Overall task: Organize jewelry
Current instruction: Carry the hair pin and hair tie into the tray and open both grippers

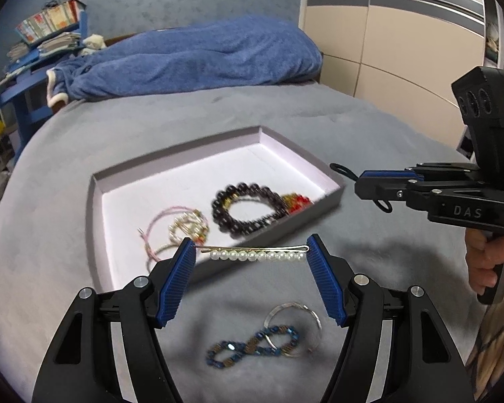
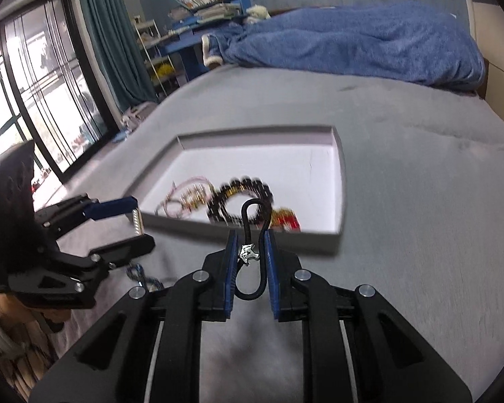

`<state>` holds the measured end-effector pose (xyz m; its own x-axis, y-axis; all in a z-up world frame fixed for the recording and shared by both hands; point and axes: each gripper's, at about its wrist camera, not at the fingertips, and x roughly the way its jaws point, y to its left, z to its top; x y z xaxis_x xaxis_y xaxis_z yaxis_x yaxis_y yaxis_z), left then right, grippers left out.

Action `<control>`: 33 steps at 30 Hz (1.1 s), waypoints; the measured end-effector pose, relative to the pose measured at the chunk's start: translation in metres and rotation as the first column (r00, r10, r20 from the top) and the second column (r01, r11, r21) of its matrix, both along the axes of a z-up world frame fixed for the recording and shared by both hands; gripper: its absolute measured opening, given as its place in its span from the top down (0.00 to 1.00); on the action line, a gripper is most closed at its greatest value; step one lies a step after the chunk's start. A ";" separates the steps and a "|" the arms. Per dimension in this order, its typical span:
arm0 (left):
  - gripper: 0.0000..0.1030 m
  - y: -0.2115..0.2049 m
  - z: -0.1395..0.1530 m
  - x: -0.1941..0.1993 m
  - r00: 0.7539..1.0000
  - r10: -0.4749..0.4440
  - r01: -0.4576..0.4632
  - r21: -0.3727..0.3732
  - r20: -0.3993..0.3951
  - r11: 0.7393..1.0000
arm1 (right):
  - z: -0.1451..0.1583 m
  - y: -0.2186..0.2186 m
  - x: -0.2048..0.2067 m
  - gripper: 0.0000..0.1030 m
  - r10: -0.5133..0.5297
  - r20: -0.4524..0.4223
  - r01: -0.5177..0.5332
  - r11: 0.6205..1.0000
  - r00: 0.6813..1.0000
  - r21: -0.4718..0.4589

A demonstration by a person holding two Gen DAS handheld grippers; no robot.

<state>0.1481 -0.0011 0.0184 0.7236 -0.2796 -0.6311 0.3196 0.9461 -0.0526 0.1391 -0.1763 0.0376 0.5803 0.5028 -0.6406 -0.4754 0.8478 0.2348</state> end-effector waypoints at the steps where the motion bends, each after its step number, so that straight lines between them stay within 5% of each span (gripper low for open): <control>1: 0.33 0.003 0.002 0.003 1.000 0.012 -0.012 -0.002 0.007 1.000 | 0.003 0.002 0.003 0.85 -0.002 0.007 0.002 1.000 1.000 0.010; 13: 0.33 0.019 0.009 0.047 0.994 0.105 -0.105 -0.003 0.033 0.994 | 0.016 0.026 0.031 0.85 -0.016 0.027 0.014 0.997 1.000 0.069; 33: 0.33 0.020 -0.021 0.078 0.991 0.132 -0.129 0.099 -0.022 0.987 | -0.024 0.045 0.063 0.85 -0.040 -0.063 0.038 0.999 0.997 -0.027</control>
